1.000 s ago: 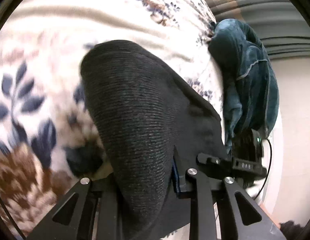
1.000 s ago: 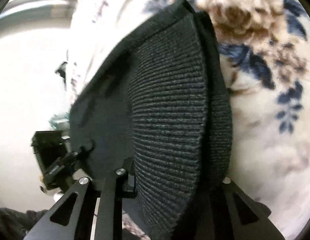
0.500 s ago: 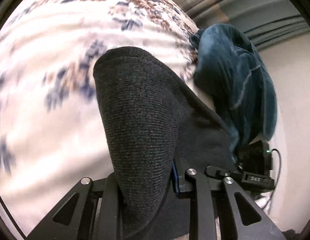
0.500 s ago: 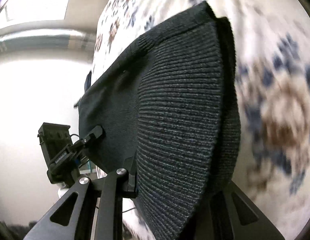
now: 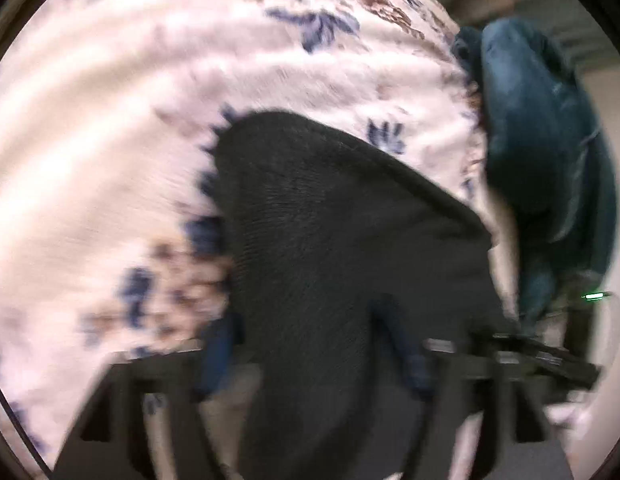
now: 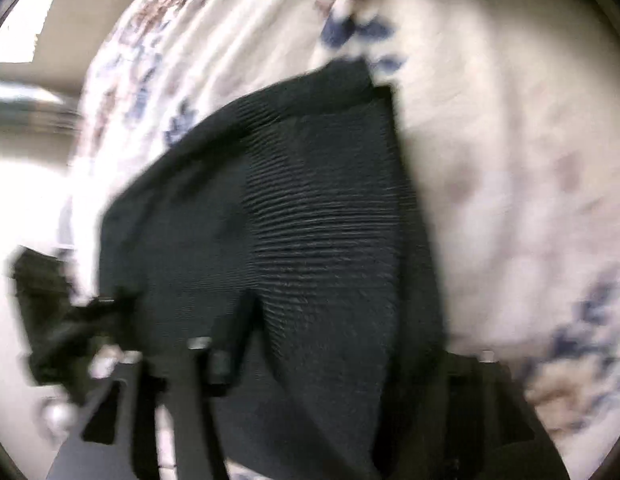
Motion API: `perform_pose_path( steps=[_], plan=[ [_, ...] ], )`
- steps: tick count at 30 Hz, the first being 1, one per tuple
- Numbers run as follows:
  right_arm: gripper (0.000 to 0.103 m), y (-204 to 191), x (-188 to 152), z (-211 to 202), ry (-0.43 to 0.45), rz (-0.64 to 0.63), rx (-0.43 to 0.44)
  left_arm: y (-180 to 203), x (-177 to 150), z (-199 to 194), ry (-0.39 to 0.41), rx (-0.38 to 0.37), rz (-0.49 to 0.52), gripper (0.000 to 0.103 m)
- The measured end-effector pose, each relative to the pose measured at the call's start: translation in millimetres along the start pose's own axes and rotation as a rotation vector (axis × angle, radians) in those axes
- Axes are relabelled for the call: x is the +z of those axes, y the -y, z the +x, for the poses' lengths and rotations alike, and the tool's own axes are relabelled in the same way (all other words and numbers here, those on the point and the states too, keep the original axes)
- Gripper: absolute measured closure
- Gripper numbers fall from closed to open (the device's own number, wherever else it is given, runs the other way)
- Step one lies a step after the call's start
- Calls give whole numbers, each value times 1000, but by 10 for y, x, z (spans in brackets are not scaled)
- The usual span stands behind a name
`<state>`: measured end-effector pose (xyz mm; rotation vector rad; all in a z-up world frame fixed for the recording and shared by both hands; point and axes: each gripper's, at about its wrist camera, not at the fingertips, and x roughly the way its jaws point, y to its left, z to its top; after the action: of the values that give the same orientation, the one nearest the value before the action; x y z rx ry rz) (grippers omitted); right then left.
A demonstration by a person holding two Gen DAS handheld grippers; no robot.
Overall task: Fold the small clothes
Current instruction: 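Open both grippers and lift them away from the folded sweater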
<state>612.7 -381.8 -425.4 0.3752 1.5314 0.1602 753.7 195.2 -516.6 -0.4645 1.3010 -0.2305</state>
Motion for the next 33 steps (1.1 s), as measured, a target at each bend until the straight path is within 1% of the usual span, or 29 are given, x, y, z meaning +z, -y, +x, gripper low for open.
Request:
perform_pose_path(
  steps=[1,2,3,4,5,6,9,10,11,13,17,19,21,23,27,28,31,33],
  plan=[
    [24,14,-32,-59,25,-32,-65,106,-65,-81,27,80,44,16],
    [10,-16,-111,-150,60,-69,-164,208,-164,-159,57,148,84,16],
    [5,-25,-98,-224,81,-82,-222,236,-199,-212,76,184,104,16],
    [2,-68,-183,-320,119,-103,-290,345,-323,-278,104,246,135,14],
    [2,-87,-283,-400,152,-123,-350,389,-403,-318,120,281,147,10],
    [2,-71,-359,-452,166,-128,-379,497,-553,-371,137,323,160,0],
    [2,-175,-632,-629,229,-142,-461,605,-823,-504,152,367,142,0],
    [2,-241,-721,-652,240,-141,-470,674,-936,-577,159,381,134,0],
    [2,-211,-834,-759,253,-137,-469,696,-974,-621,162,386,130,0],
    [2,-462,-960,-897,274,-140,-480,796,-1087,-779,171,381,121,0],
    [2,-653,-1316,-1320,324,-152,-497,1135,-1293,-1187,213,395,147,0],
    [2,-740,-1519,-1609,361,-169,-514,1289,-1428,-1476,239,394,155,0],
    [2,-830,-1723,-1905,386,-174,-508,1431,-1553,-1775,273,408,157,0],
    [2,-912,-1946,-2255,417,-184,-507,1570,-1688,-2049,302,410,163,0],
    [2,-1071,-2426,-3023,508,-202,-507,1869,-2040,-2738,369,417,164,0],
    [2,-1104,-2527,-3181,527,-206,-508,1904,-2089,-2821,380,418,166,0],
    [2,-1220,-2891,-3722,587,-221,-502,2088,-2336,-3258,425,425,176,0],
    [2,-1310,-3124,-4044,620,-231,-495,2214,-2525,-3580,454,415,183,0]
  ],
)
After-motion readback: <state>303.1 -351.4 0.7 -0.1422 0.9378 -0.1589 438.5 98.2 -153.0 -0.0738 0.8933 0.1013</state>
